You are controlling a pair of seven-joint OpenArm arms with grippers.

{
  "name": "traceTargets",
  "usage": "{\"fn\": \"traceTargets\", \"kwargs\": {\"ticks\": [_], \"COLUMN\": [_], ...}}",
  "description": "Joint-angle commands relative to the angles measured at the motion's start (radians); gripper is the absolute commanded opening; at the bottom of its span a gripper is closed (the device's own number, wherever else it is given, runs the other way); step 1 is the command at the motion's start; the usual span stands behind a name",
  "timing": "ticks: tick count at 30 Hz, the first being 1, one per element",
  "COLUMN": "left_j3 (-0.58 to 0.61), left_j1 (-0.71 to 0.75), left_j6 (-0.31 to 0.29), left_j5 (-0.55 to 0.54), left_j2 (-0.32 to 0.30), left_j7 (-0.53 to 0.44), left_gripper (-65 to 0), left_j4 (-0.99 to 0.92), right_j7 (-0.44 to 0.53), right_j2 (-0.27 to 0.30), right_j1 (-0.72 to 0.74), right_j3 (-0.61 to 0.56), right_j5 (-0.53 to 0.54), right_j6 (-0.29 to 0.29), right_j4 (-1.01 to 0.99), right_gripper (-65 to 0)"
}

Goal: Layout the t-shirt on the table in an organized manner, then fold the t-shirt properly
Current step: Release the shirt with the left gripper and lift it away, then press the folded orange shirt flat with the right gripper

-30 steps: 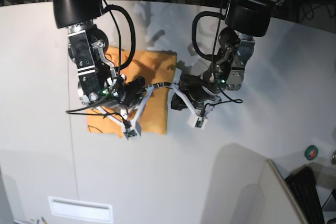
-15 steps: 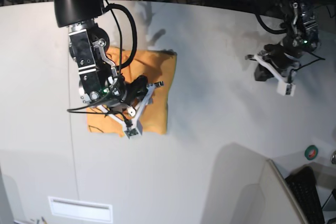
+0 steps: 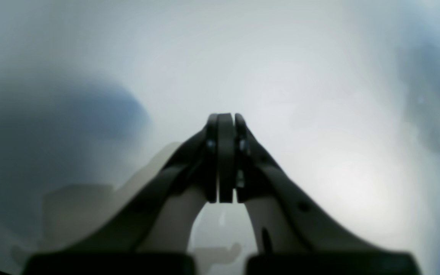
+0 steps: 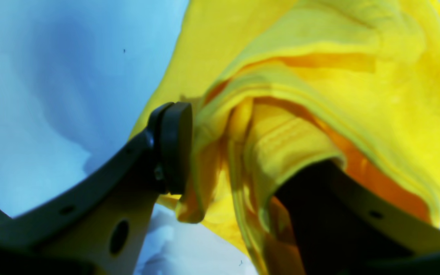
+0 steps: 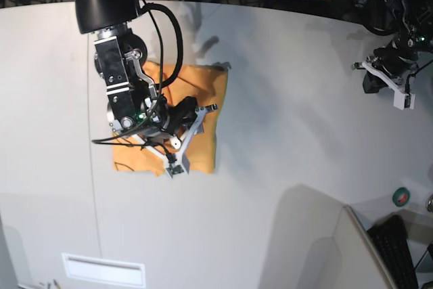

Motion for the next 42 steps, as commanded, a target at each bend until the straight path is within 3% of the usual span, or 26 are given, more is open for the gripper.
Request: {"fn": "traceTargets", "kwargs": {"ticks": [1,7,11,15,25,29,37,39,40,42], "left_j3": [-0.003,-0.002,-0.002,-0.002,-0.002,-0.002,-0.009,-0.011,-0.011,-0.011], "left_j1": [-0.008,-0.008,-0.009,-0.009,-0.032,-0.046,-0.052,-0.052,-0.052,-0.052], "left_j6": [-0.005,-0.005,-0.005,-0.005,-0.005,-0.005,-0.005,-0.005,-0.005,-0.005], "left_j5": [-0.016,-0.016,-0.016,-0.016,-0.013,-0.012,-0.010,-0.010,-0.010,-0.010], "left_j2": [-0.015,-0.015,-0.016,-0.016,-0.018,-0.021,-0.022,-0.024,-0.024,-0.024], "left_j7": [-0.017,-0.017,-0.017,-0.017,-0.016,-0.019,-0.020,-0.020,-0.020,-0.020], "left_gripper": [-65.0,-65.0,-65.0,-65.0,-65.0,-65.0,-65.0,-65.0,-65.0,-65.0], "left_j4": [0.016,0.016,0.016,0.016,-0.011,-0.040,-0.060,-0.060,-0.060,-0.060], "right_j7": [0.015,0.015,0.015,0.015,0.013,0.004,-0.101,-0.116,-0.122,-0.116], "right_j2": [-0.008,-0.019,-0.021,-0.022,-0.024,-0.024,-0.013,0.034,0.065,0.122], "right_j1": [0.017,-0.003,-0.003,-0.003,0.000,0.016,0.033,0.028,0.026,0.003], "right_j3": [-0.002,-0.005,-0.005,-0.010,-0.155,-0.215,-0.283,-0.280,-0.280,-0.244], "right_j5": [0.004,0.004,0.004,0.004,0.005,0.082,0.096,0.096,0.096,0.096], "right_j6": [-0.003,-0.003,-0.003,-0.003,-0.003,-0.003,-0.003,-0.006,-0.032,-0.151], "right_j4": [0.019,0.024,0.028,0.044,0.057,0.065,0.274,0.363,0.410,0.475], "right_gripper": [-39.5,-38.3,-32.3,-31.8,-31.8,-32.1,-32.3,-32.7,-34.8,-46.4]}}
